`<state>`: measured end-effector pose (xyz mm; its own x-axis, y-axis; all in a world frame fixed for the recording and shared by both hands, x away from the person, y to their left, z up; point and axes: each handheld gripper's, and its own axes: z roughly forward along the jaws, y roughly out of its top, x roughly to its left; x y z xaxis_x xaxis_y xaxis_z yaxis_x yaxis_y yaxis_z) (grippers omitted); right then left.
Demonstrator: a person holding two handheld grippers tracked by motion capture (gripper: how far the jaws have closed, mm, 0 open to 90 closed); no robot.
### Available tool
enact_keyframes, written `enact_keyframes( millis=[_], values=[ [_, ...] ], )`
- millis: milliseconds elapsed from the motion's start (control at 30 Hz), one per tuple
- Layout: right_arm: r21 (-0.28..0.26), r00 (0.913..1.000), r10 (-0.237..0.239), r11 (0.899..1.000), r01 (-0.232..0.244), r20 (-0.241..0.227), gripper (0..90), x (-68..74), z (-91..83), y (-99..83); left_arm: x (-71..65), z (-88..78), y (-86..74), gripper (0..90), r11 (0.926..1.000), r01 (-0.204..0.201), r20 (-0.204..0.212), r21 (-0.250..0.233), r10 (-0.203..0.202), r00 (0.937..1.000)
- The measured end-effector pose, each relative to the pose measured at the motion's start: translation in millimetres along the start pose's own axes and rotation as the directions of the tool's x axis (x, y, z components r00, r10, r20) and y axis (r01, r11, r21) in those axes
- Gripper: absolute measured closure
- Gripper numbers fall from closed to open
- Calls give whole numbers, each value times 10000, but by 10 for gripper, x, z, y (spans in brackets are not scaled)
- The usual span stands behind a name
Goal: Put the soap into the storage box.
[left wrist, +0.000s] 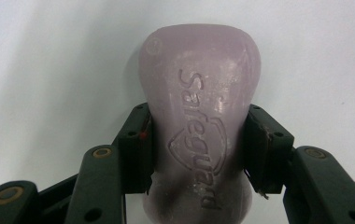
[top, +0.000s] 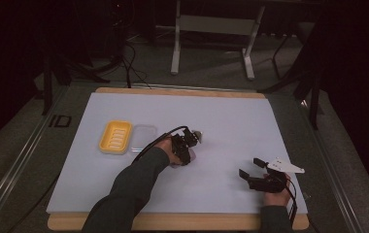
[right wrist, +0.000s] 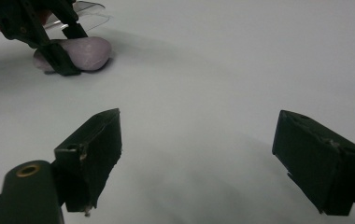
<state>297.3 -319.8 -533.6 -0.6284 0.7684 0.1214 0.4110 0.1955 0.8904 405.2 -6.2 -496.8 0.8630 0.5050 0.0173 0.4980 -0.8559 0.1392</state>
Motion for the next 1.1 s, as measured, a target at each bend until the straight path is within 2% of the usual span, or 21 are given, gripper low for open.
enact_keyframes(
  millis=[233,1100],
  values=[
    [1,10000,-9,10000,9,2,154,0,0,0,41,-13,-49,500,9999,139,-208,95,-137,9997],
    [-10,10000,-9,10000,9,8,154,0,0,0,186,-99,-167,501,9981,604,-201,128,-601,9980]
  ],
)
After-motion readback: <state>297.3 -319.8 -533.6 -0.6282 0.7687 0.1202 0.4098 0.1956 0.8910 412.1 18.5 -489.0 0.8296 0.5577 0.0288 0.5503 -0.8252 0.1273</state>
